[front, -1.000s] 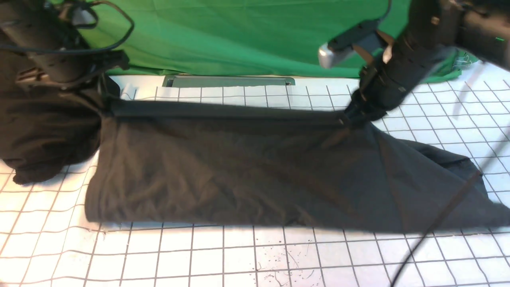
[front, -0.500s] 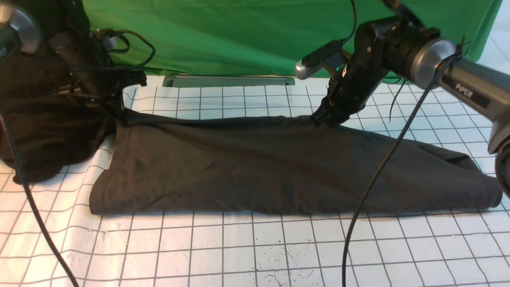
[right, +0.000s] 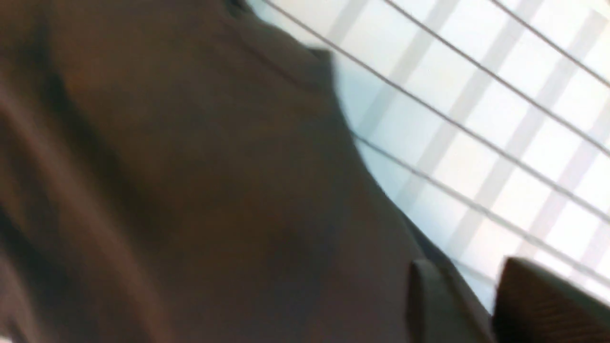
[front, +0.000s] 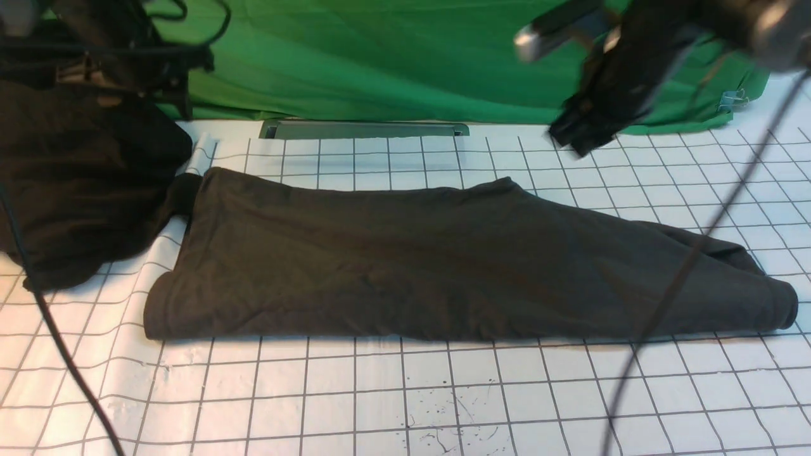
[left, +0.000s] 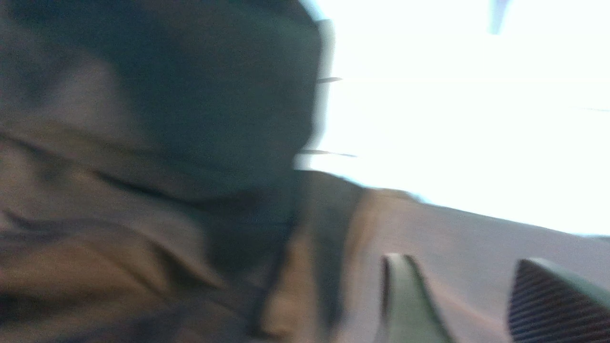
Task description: Fold a long-sleeved shirt over a white checkered tablecloth.
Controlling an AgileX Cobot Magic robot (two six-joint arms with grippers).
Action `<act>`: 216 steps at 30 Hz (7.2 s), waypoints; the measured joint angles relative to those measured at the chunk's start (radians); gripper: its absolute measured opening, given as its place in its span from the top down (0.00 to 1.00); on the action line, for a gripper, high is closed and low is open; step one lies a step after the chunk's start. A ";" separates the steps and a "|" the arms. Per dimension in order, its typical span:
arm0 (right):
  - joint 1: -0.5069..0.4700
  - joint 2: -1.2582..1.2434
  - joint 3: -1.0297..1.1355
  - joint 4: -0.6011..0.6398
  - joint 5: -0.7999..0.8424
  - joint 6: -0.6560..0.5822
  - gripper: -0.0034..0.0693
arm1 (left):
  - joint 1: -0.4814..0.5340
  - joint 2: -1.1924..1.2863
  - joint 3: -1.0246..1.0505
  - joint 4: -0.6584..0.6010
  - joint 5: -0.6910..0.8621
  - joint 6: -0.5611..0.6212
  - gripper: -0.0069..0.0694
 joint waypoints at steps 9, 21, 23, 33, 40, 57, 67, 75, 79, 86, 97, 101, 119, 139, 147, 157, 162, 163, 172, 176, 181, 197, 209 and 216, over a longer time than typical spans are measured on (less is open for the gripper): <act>-0.273 -0.043 0.234 0.188 0.019 -0.034 0.85 | -0.157 -0.240 0.444 -0.043 -0.006 0.086 0.92; -0.280 0.120 0.286 0.235 -0.126 -0.140 0.48 | -0.251 -0.249 0.872 0.016 -0.255 0.077 0.92; -0.280 0.130 0.286 0.235 -0.140 -0.141 0.47 | -0.251 -0.249 0.894 0.020 -0.279 0.076 0.92; -0.280 0.140 0.285 0.240 -0.133 -0.162 0.93 | -0.251 -0.255 0.927 0.032 -0.329 0.075 0.92; -0.280 0.123 0.211 0.238 -0.038 -0.163 0.94 | -0.251 -0.255 0.928 0.034 -0.329 0.075 0.91; -0.280 0.154 0.166 0.151 -0.194 -0.105 0.90 | -0.251 -0.255 0.928 0.033 -0.330 0.075 0.91; -0.284 0.103 0.166 -0.002 -0.082 0.024 0.46 | -0.251 -0.273 0.934 0.050 -0.330 0.007 0.91; -0.368 0.017 0.202 -0.039 0.020 0.111 0.64 | -0.250 -0.373 0.934 0.108 -0.320 -0.019 0.91; -0.430 -0.003 0.315 0.044 0.029 0.118 0.54 | -0.249 -0.389 0.934 0.112 -0.320 -0.023 0.91; -0.441 0.012 0.463 0.129 -0.075 0.098 0.22 | -0.249 -0.346 0.935 0.098 -0.321 -0.023 0.91; -0.445 0.013 0.478 0.086 -0.037 0.103 0.90 | -0.249 -0.266 0.936 0.090 -0.347 -0.045 0.91; -0.462 -0.021 0.478 0.084 0.014 0.115 0.90 | -0.249 -0.265 0.935 0.077 -0.341 -0.046 0.91; -0.461 -0.068 0.464 0.013 0.015 0.164 0.19 | -0.249 -0.416 0.938 0.063 -0.209 -0.049 0.91; -0.451 0.082 0.460 0.141 -0.133 0.064 0.54 | -0.249 -0.480 0.943 0.115 -0.155 -0.052 0.91; -0.487 -0.013 0.461 0.147 -0.118 0.067 0.91 | -0.249 -0.610 0.943 0.191 -0.113 -0.076 0.91; -0.464 -0.212 0.362 0.129 0.004 0.132 0.92 | -0.249 -0.681 0.943 0.237 -0.096 -0.104 0.91; -0.306 -0.223 0.281 0.146 0.031 0.195 0.92 | -0.249 -0.681 0.943 0.195 -0.100 -0.104 0.91; -0.298 -0.223 0.275 0.149 0.031 0.198 0.92 | -0.249 -0.681 0.943 0.195 -0.101 -0.104 0.91; 0.076 -0.141 0.083 0.287 0.026 0.289 0.92 | -0.249 -0.681 0.944 0.183 -0.108 -0.102 0.91; 0.189 -0.043 -0.043 0.338 0.023 0.320 0.92 | -0.249 -0.681 0.944 0.183 -0.115 -0.102 0.91; 0.287 0.115 -0.223 0.442 -0.003 0.348 0.92 | -0.243 -0.681 0.944 0.191 -0.121 -0.100 0.91; 0.437 0.488 -0.423 0.640 -0.226 0.388 0.88 | 0.062 -0.681 0.944 0.006 -0.178 -0.001 0.91; 0.395 0.465 -0.588 0.636 -0.041 0.267 0.21 | 0.065 -0.681 0.944 -0.087 -0.186 0.054 0.91; 0.273 0.332 -0.625 0.443 0.018 0.222 0.77 | -0.026 -0.680 0.944 -0.213 -0.225 0.117 0.91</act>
